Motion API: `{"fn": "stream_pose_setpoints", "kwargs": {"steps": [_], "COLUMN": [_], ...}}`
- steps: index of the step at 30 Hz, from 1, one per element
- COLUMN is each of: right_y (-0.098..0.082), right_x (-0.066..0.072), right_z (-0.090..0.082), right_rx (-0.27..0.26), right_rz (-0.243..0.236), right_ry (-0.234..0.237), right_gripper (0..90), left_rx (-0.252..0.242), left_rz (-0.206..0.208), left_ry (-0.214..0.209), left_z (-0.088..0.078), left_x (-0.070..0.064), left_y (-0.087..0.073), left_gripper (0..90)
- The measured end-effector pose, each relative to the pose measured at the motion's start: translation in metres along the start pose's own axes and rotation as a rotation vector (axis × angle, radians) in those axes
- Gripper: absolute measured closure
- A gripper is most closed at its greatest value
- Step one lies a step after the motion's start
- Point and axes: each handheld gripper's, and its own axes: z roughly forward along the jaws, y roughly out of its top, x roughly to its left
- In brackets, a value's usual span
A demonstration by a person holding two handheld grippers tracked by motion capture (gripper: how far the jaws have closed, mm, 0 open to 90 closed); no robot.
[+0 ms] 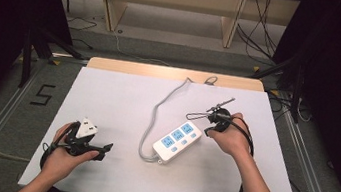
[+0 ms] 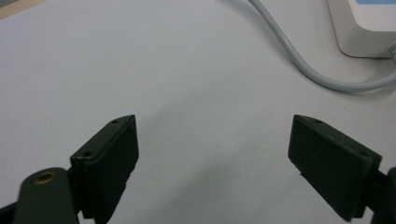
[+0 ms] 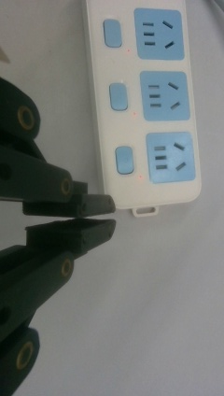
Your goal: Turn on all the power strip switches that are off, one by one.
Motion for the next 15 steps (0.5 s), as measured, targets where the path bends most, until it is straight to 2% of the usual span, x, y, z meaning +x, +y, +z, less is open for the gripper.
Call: {"fn": "stream_pose_setpoints", "kwargs": {"steps": [15], "right_y": [-0.019], "right_x": [-0.006], "right_z": [-0.006], "right_rx": [-0.059], "right_rz": [0.023], "right_ry": [-0.017], "right_gripper": [78.4], "left_rx": [0.004], "left_rz": [-0.001], "left_ry": [0.001], "left_z": [0.0], "left_x": [0.001], "left_y": [0.0], "left_gripper": [15.9]}}
